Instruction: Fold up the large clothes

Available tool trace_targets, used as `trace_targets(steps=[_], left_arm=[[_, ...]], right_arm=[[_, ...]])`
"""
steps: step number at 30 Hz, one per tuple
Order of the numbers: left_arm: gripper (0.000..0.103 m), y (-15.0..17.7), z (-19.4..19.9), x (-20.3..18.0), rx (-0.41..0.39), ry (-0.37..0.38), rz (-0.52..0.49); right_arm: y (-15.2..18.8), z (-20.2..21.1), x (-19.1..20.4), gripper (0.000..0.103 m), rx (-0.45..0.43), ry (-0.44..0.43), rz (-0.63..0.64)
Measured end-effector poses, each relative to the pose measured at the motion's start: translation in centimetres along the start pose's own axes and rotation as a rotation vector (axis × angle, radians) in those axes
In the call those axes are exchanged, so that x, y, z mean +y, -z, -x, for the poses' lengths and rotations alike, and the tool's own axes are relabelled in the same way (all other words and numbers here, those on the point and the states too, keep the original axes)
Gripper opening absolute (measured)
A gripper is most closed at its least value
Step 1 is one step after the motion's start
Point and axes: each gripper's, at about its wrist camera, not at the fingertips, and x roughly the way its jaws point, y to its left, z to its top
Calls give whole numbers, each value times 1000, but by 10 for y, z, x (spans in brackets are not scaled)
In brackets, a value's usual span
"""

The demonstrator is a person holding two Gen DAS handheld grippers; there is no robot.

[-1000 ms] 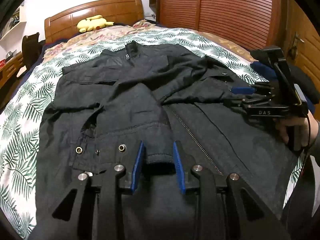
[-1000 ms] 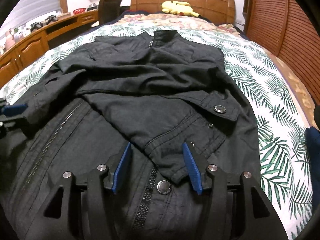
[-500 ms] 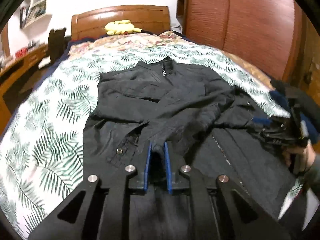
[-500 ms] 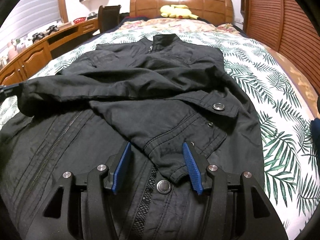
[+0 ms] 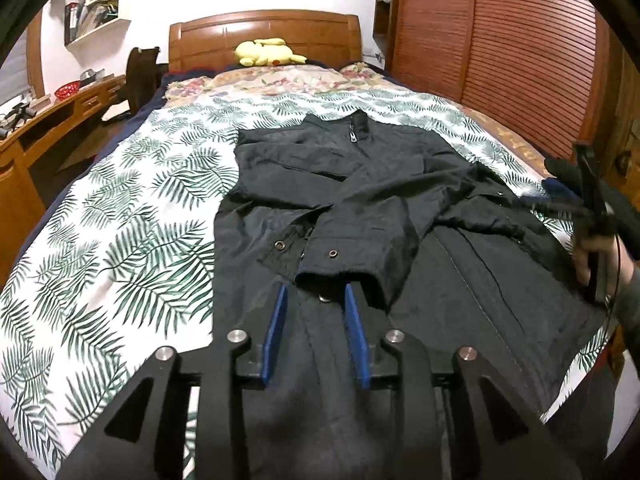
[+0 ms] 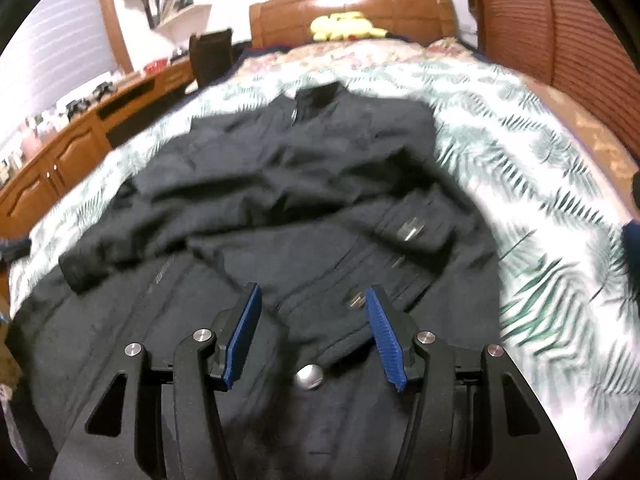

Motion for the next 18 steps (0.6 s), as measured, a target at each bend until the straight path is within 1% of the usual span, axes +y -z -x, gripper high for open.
trace_targets(steps=[2, 3, 7, 11, 13, 15, 16, 17, 18], left_arm=[[36, 2, 6, 3, -11, -2, 12], [37, 3, 8, 3, -14, 2, 16], [46, 6, 17, 3, -22, -9, 6], [51, 10, 22, 6, -23, -22, 10], [51, 13, 22, 8, -18, -36, 20], [51, 16, 21, 10, -11, -45, 28], [51, 18, 19, 12, -5, -51, 35], [51, 20, 19, 12, -1, -52, 38], [51, 22, 17, 14, 3, -54, 42]], right_arm=[[-16, 6, -10, 55, -19, 46, 36], [-25, 5, -18, 55, -15, 59, 37], [-50, -18, -48, 55, 30, 120, 42], [-60, -50, -66, 46, 98, 145, 43], [-64, -64, -69, 43, 111, 184, 68], [-66, -72, -73, 30, 114, 192, 69], [-67, -76, -77, 16, 122, 190, 66], [-67, -80, -81, 5, 131, 185, 69], [-66, -82, -84, 2, 131, 198, 79]])
